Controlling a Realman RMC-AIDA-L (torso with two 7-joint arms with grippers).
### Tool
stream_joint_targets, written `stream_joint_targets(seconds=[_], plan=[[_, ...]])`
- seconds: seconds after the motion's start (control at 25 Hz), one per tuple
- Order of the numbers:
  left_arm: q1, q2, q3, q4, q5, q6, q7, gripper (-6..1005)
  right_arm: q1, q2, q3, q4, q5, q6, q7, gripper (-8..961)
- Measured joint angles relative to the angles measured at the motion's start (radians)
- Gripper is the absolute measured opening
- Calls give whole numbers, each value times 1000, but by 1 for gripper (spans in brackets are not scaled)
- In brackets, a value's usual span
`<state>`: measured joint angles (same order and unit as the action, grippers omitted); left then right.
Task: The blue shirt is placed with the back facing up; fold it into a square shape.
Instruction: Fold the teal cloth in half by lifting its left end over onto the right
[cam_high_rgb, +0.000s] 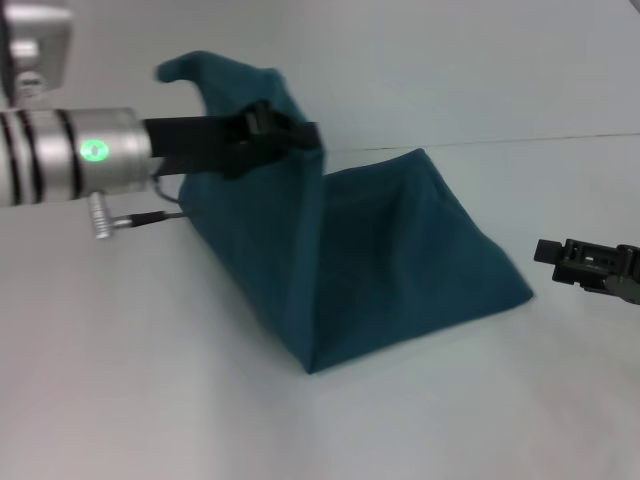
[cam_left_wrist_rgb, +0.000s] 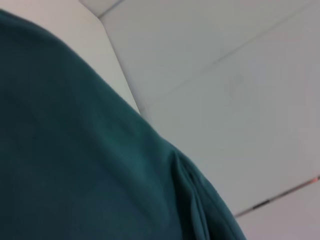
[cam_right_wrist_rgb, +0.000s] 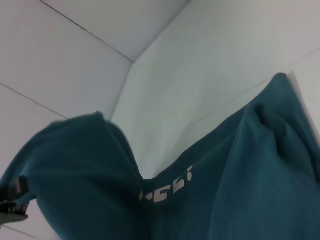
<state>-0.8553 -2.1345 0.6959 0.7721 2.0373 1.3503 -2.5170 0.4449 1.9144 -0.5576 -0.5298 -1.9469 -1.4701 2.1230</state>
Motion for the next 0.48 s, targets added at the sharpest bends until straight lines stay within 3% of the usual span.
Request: stream_joint_targets(seconds=[0.2, 0.36, 0.48], plan=[[-65, -32, 124, -57, -16, -105, 11, 56, 2, 1, -1, 1, -11, 2, 0, 826], [-147, -34, 235, -201, -73, -230, 70, 59, 1, 1, -1, 9, -13, 9, 0, 826], [-196, -37, 264, -272, -90, -281, 119, 61, 2, 2, -1, 13, -20, 15, 0, 825]])
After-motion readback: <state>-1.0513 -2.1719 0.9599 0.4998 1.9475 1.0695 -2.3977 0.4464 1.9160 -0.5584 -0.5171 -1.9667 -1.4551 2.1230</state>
